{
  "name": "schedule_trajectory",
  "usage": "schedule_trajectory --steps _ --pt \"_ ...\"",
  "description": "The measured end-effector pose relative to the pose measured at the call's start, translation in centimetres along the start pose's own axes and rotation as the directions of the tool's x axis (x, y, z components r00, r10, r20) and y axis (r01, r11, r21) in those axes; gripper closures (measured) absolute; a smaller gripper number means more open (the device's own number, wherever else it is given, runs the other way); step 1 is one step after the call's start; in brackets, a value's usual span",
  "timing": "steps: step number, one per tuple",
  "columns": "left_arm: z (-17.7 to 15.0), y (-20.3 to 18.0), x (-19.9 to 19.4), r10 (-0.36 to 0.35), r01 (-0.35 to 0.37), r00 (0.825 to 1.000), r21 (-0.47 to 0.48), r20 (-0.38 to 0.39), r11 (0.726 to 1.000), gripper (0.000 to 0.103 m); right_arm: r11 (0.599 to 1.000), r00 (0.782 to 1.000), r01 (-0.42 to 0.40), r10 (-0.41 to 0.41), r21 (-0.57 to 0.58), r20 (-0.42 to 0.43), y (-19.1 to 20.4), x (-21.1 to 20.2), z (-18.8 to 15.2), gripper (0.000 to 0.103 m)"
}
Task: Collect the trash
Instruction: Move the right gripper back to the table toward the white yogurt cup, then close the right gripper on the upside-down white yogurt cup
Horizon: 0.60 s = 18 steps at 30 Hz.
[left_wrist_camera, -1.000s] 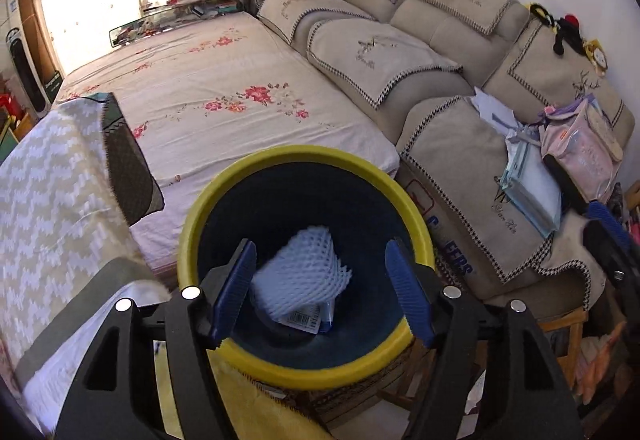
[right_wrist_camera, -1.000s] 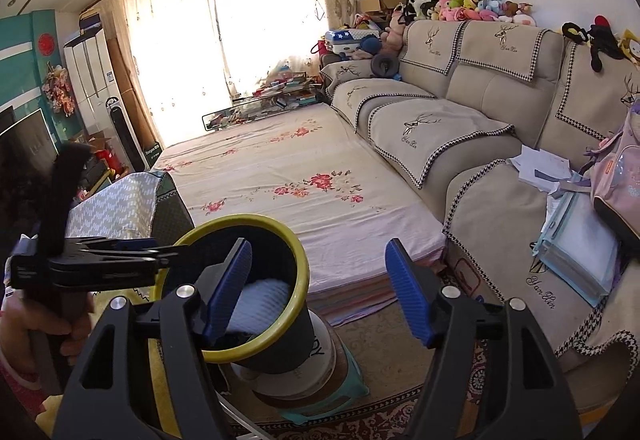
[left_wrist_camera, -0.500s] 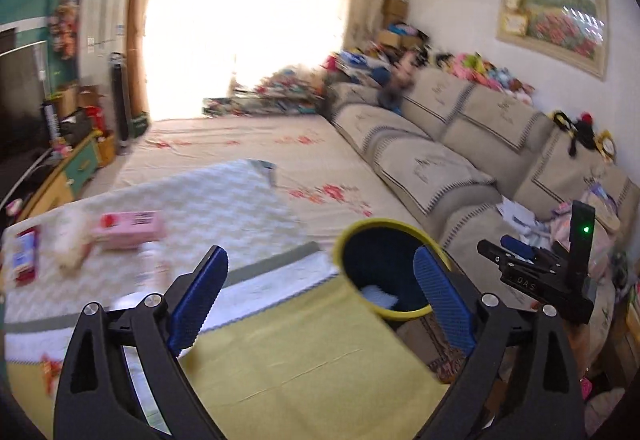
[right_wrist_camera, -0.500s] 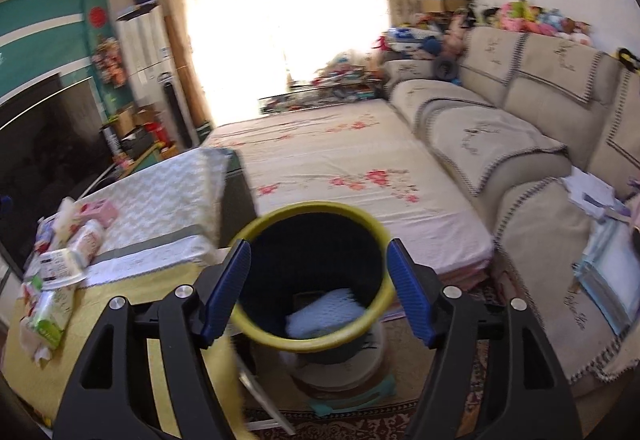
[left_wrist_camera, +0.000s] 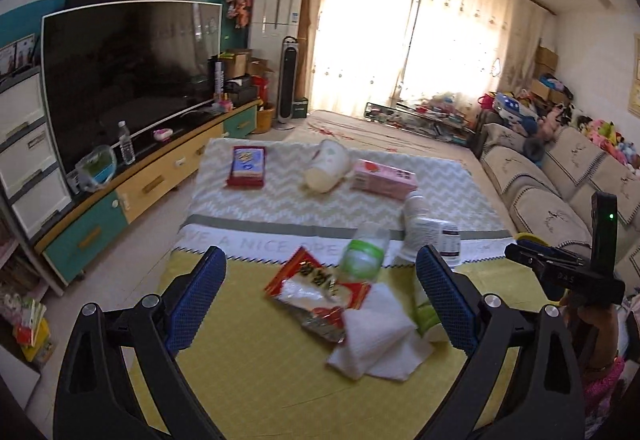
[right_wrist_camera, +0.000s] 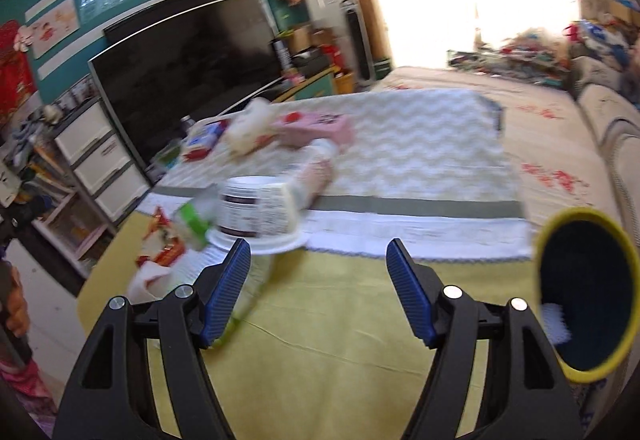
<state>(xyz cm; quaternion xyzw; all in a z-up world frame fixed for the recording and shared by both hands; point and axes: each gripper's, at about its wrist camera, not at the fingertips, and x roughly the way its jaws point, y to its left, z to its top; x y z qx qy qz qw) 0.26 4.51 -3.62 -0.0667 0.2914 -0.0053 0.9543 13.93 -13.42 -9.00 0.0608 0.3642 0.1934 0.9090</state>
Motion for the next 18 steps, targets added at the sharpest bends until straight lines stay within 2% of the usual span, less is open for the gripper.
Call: schedule_trajectory --steps 4,7,12,18 --pt "-1.4 3.6 0.5 0.044 -0.045 0.999 -0.044 -0.024 0.998 0.009 0.999 0.998 -0.046 0.045 -0.017 -0.046 2.8 3.1 1.5 0.030" --pt "-2.0 4.7 1.0 0.032 -0.034 0.999 -0.058 -0.038 0.998 0.009 0.999 0.996 -0.014 0.011 -0.037 -0.086 4.2 5.3 2.3 0.025" --pt "-2.2 4.4 1.9 0.001 -0.004 0.999 -0.063 -0.053 0.998 0.009 0.999 0.987 0.022 -0.028 -0.036 -0.157 4.4 8.3 2.8 0.022" --pt "-2.5 3.5 2.6 -0.011 0.007 0.998 -0.064 -0.065 0.998 0.008 0.999 0.981 0.007 -0.014 -0.039 -0.193 4.7 10.1 3.1 0.020"
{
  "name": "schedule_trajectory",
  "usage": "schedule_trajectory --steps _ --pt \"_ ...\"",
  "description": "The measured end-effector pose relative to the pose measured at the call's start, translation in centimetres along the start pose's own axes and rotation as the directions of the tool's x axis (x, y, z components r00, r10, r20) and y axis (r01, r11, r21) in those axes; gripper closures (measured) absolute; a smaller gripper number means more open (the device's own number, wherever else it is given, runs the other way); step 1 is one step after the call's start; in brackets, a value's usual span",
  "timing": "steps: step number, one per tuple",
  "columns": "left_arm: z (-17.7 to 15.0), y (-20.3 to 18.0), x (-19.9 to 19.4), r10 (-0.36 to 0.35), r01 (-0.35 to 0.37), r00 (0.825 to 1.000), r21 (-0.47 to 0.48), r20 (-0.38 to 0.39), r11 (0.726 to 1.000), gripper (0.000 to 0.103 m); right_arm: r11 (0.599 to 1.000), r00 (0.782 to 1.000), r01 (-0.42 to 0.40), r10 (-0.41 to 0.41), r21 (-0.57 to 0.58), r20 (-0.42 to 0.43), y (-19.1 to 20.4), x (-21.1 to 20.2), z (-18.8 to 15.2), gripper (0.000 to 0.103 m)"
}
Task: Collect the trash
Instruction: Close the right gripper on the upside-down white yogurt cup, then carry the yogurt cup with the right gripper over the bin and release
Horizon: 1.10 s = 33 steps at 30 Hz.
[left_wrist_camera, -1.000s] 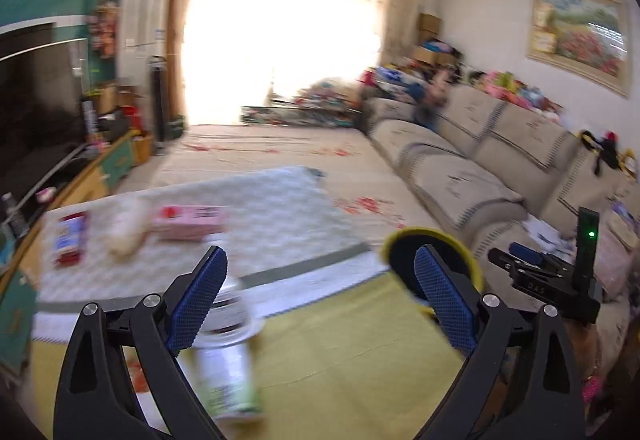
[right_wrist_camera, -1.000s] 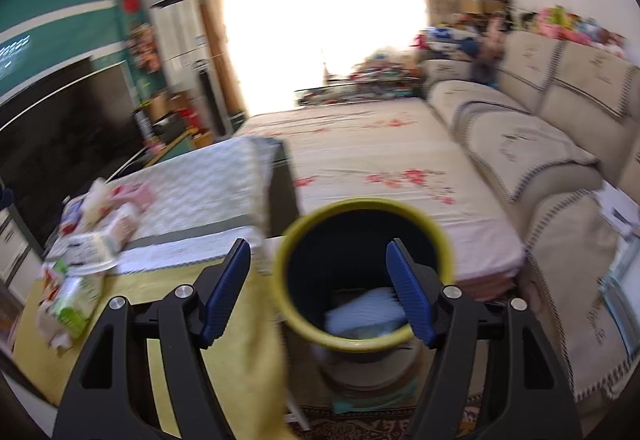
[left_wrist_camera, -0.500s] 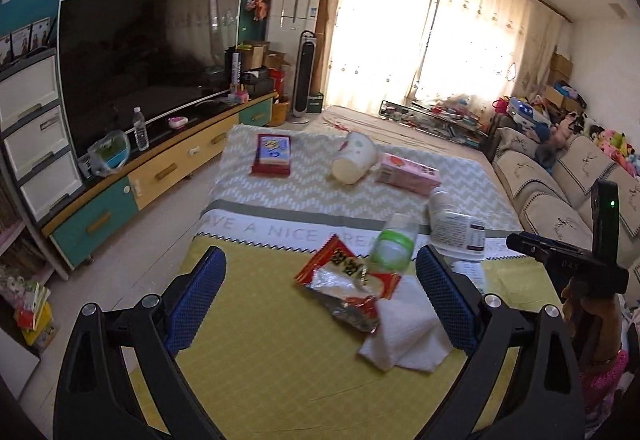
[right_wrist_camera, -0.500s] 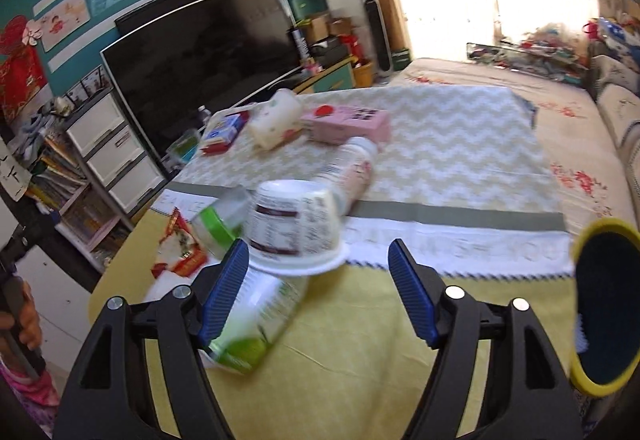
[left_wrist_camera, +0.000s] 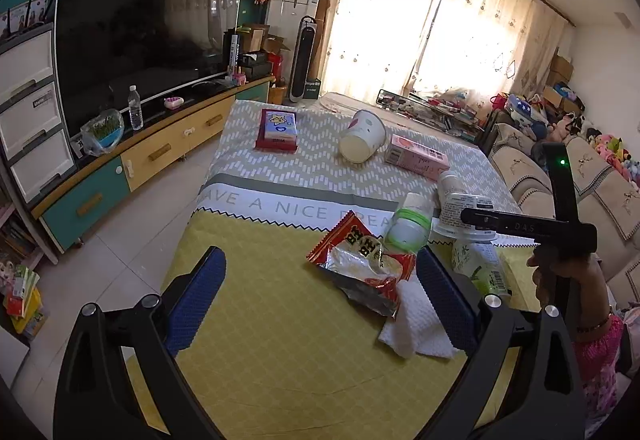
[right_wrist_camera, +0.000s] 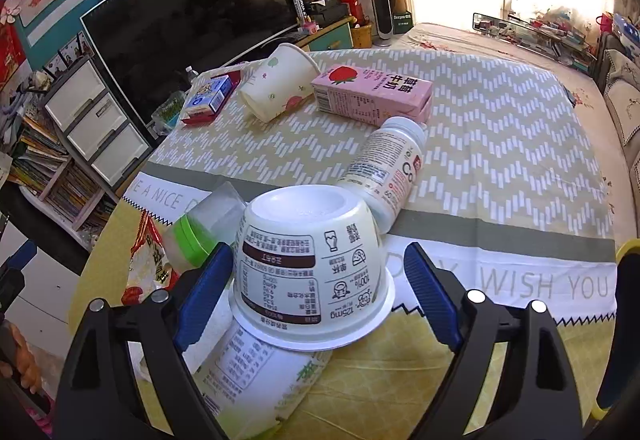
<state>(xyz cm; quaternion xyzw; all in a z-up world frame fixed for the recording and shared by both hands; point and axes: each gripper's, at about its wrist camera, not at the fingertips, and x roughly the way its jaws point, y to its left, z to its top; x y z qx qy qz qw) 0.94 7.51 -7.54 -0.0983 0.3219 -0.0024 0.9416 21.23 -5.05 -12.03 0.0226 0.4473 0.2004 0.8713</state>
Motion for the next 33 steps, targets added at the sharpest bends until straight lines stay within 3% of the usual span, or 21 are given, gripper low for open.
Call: schedule_trajectory --steps 2,3,8,25,28,33 --pt "-0.2 -0.1 0.3 -0.003 0.003 1.000 0.001 -0.006 1.000 0.008 1.000 1.000 -0.002 0.002 -0.010 -0.004 0.3 0.3 0.1 0.022" --pt "-0.2 -0.1 0.3 -0.005 0.005 1.000 0.002 -0.009 1.000 0.008 1.000 1.000 -0.010 0.010 -0.018 -0.003 0.5 0.3 0.0 0.027" --pt "-0.3 -0.6 0.6 -0.014 0.014 1.000 0.010 -0.015 1.000 0.008 0.999 1.000 0.014 -0.013 -0.039 0.028 1.0 -0.7 -0.3 0.027" --pt "-0.5 -2.8 0.4 -0.040 0.041 0.999 0.047 -0.018 0.998 0.008 0.999 0.972 -0.024 0.018 0.025 0.233 -1.7 -10.3 -2.8 0.027" --pt "-0.4 -3.3 0.4 -0.048 0.049 0.999 0.058 -0.021 0.997 0.008 0.999 0.966 -0.005 -0.009 0.051 0.257 -3.1 -11.9 -3.6 0.027" --pt "-0.4 -4.6 0.9 -0.063 0.066 0.997 0.077 -0.037 0.995 0.008 0.986 0.951 0.079 -0.119 0.147 0.287 -7.2 -14.2 -5.1 0.027"
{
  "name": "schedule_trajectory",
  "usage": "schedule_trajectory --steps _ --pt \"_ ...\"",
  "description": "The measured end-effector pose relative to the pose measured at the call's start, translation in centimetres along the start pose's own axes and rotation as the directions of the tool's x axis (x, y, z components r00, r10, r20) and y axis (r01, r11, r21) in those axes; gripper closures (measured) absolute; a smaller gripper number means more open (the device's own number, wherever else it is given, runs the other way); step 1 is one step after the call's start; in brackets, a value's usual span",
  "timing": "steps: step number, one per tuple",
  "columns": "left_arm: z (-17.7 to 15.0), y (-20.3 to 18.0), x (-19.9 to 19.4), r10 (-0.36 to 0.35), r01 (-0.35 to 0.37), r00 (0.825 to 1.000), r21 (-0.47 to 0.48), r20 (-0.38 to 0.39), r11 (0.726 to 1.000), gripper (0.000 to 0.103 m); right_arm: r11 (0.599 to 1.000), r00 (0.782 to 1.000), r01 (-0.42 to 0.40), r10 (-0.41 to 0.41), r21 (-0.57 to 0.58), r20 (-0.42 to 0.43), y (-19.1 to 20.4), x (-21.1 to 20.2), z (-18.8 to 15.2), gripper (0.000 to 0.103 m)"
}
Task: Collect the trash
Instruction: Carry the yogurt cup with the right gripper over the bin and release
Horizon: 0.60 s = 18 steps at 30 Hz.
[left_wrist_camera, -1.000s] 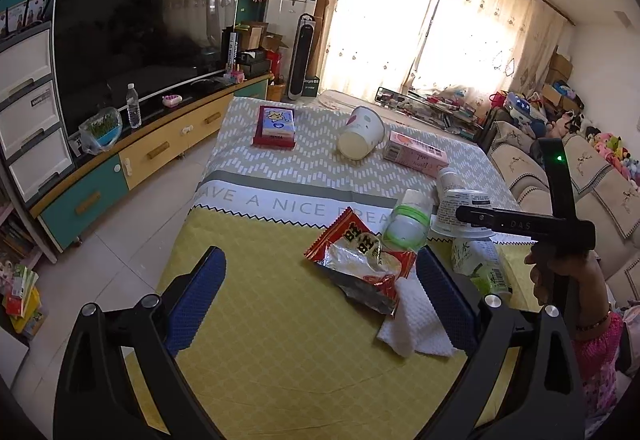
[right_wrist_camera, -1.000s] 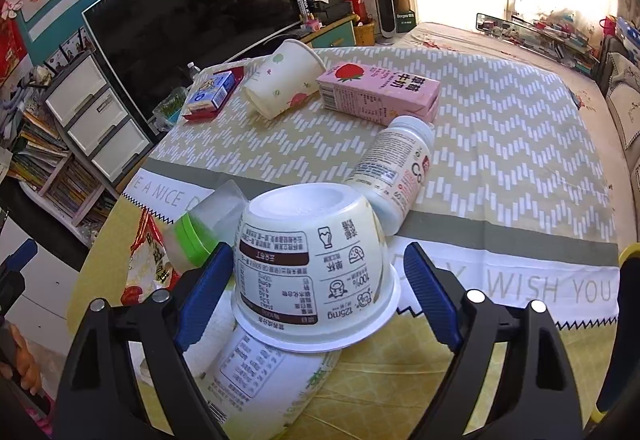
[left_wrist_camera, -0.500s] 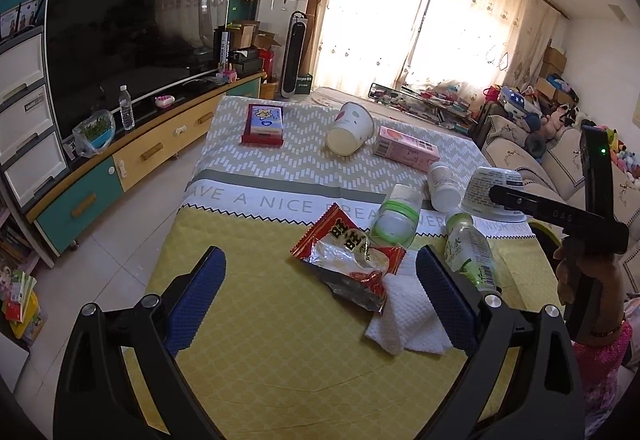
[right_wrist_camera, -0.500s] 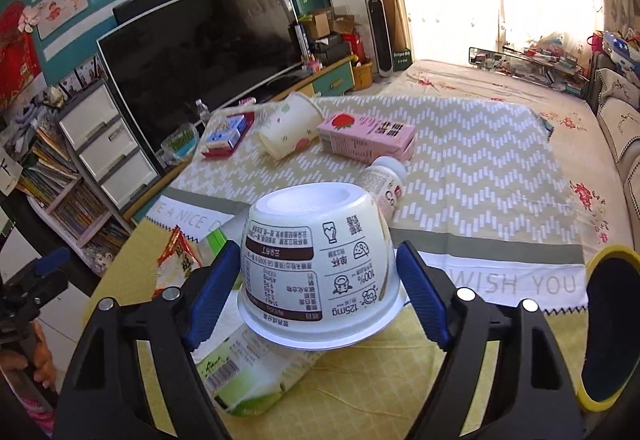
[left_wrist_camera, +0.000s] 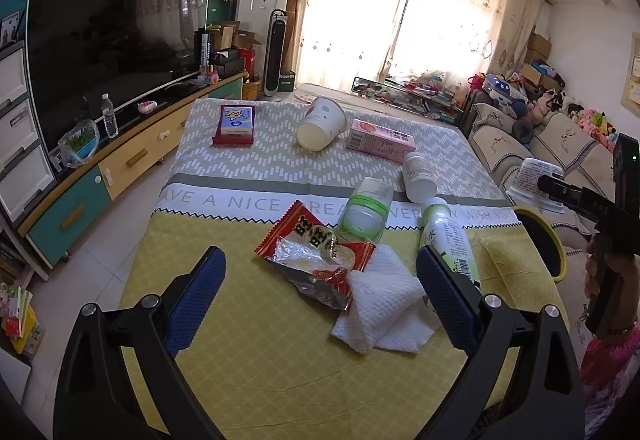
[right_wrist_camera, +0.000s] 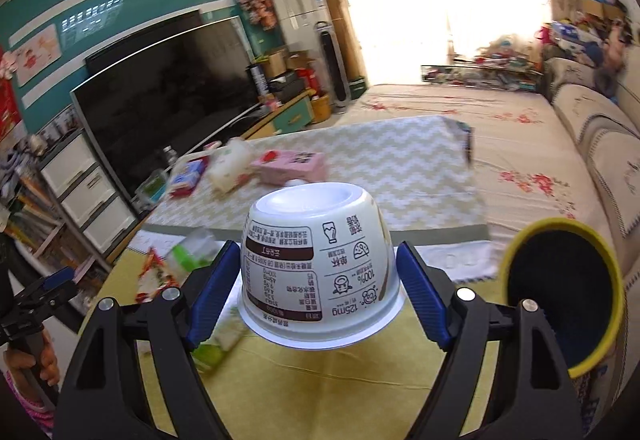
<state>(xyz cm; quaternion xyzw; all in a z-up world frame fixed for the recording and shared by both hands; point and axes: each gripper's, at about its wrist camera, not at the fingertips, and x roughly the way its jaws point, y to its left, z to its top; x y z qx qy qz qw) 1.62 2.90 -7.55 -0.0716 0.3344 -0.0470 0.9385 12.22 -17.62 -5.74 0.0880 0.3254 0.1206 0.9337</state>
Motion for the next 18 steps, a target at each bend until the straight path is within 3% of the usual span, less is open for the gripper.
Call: schedule_trajectory --steps 5,10,18 --pt "0.2 -1.2 0.7 -0.019 0.019 1.000 0.012 -0.017 1.000 0.008 0.987 0.990 0.138 -0.140 0.085 0.027 -5.6 -1.8 -0.5 0.027" --pt "0.6 -2.5 1.0 -0.029 0.030 0.999 0.025 -0.019 0.999 0.008 0.949 0.960 0.277 -0.280 0.151 -0.001 -10.8 -2.3 -1.4 0.027" --pt "1.1 -5.6 2.2 -0.050 0.053 0.998 0.068 -0.049 0.996 0.008 0.894 0.923 0.385 -0.377 0.229 -0.081 -17.0 -1.2 -3.8 0.027"
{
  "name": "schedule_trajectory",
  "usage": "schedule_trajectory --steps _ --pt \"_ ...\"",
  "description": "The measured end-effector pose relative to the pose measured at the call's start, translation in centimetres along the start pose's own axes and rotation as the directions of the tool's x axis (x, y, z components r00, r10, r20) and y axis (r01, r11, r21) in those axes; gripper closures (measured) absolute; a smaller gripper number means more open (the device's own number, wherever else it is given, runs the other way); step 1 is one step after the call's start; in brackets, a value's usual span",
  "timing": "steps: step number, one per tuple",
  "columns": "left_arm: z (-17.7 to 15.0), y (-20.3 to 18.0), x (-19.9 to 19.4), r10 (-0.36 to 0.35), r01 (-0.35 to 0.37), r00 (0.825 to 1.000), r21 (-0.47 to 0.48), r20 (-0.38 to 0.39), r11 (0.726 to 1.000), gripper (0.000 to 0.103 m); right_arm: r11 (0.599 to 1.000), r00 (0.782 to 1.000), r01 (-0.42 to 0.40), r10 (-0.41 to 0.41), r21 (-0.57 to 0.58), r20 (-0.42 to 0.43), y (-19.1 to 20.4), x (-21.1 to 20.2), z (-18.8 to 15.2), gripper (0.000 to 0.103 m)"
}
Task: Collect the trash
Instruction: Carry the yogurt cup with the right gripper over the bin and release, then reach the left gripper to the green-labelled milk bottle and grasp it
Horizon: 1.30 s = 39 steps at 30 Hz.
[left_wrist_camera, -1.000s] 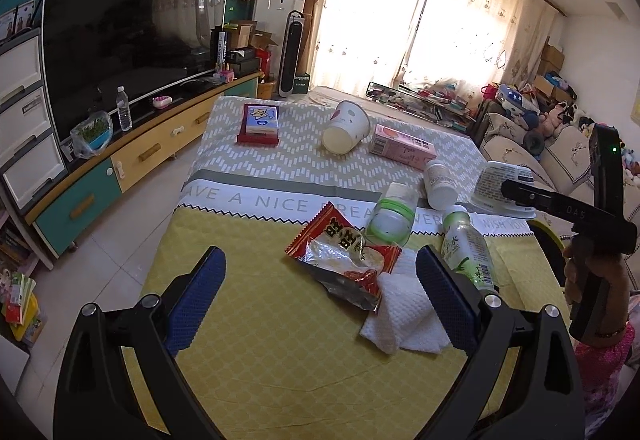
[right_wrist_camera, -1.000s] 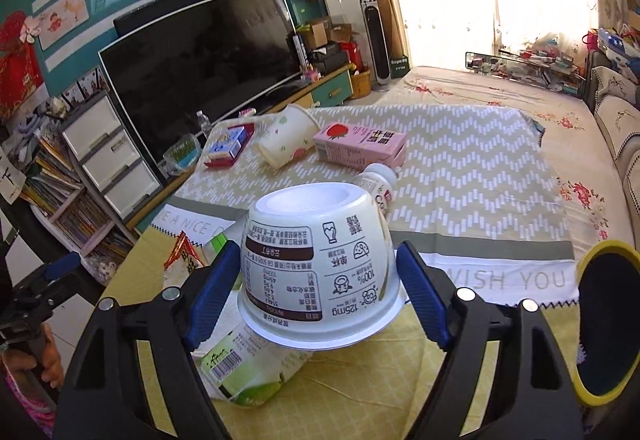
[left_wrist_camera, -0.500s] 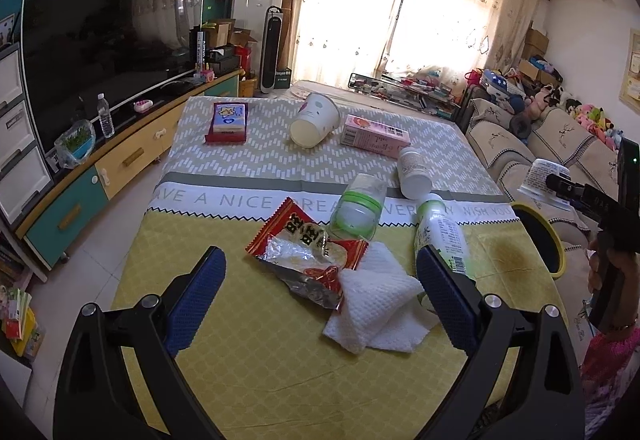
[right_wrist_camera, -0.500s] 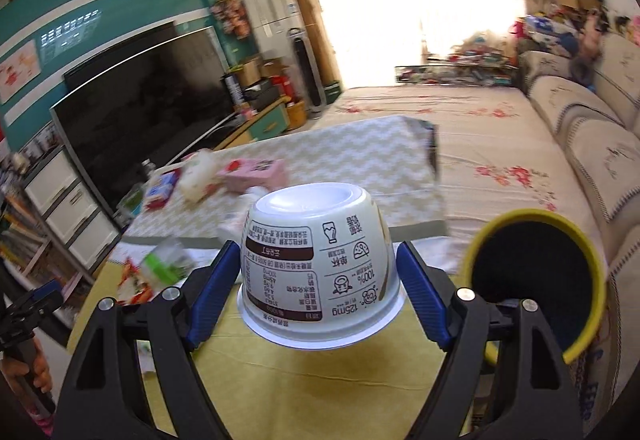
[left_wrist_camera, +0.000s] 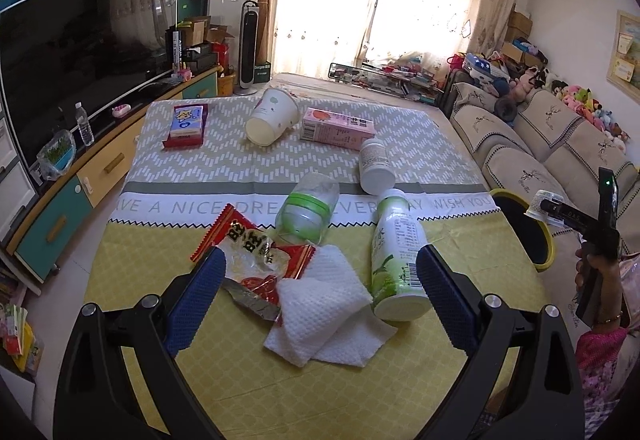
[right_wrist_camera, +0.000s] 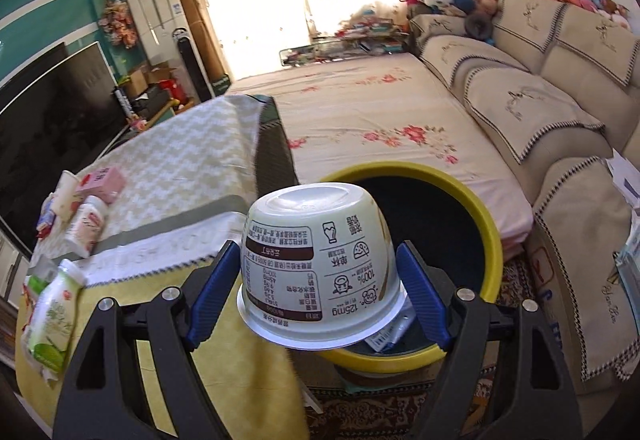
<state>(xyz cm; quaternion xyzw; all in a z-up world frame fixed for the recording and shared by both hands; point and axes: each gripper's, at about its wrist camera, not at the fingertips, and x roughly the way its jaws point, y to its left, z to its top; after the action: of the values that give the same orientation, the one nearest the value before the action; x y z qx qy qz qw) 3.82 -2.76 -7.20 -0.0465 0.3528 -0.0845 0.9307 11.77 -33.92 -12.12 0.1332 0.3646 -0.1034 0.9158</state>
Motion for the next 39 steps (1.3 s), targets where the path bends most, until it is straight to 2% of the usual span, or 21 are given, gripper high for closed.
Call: schedule_trajectory --steps 15,22,29,39 --pt "0.6 -3.7 2.2 -0.025 0.028 0.998 0.058 -0.053 0.998 0.008 0.996 0.994 0.071 -0.067 0.049 -0.091 -3.5 5.1 -1.0 0.027" --pt "0.6 -4.5 3.1 -0.039 0.045 0.997 0.077 -0.073 0.996 0.008 0.995 0.996 0.078 -0.075 0.066 -0.054 -3.8 3.6 -1.0 0.027" --pt "0.2 -5.2 3.9 -0.052 0.060 0.994 0.086 -0.094 0.994 0.008 0.998 0.999 0.048 -0.048 0.044 -0.018 -2.9 1.2 -1.7 0.026" --pt "0.6 -7.3 6.8 -0.055 0.077 0.990 0.165 -0.133 0.983 0.008 1.000 1.000 0.019 -0.019 -0.001 -0.008 -0.7 0.4 -1.8 0.025"
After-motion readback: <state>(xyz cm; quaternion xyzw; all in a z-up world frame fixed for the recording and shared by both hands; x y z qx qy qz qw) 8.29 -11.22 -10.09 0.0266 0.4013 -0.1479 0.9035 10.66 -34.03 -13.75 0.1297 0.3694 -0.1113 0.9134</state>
